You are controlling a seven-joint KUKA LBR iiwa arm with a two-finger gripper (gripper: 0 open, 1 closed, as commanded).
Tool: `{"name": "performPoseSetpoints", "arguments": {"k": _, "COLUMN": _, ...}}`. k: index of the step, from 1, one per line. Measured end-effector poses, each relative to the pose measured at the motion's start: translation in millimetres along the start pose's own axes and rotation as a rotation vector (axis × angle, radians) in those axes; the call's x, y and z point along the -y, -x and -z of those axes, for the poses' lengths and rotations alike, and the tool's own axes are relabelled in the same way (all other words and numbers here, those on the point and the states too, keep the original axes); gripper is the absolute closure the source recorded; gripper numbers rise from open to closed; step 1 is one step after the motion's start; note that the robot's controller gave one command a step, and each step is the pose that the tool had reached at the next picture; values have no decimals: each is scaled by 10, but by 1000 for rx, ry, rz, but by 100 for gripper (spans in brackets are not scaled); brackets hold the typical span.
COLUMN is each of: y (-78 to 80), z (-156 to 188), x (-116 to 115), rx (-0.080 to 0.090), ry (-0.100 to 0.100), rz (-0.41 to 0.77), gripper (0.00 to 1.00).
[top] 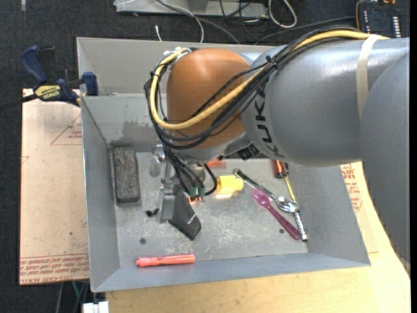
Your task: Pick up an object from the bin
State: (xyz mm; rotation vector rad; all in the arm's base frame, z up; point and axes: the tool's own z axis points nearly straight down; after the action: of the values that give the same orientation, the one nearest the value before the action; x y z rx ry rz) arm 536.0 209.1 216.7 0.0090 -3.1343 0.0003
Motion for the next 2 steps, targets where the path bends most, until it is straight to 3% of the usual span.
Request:
{"name": "performPoseSetpoints", "arguments": {"k": 1, "y": 20, "z": 44, "x": 18, "rx": 8, "ry": 1, "rz": -5, "gripper": 0}}
{"name": "performPoseSetpoints", "arguments": {"k": 2, "y": 92, "z": -1391, "x": 722, "rx": 8, "ry": 3, "rz": -38, "gripper": 0}}
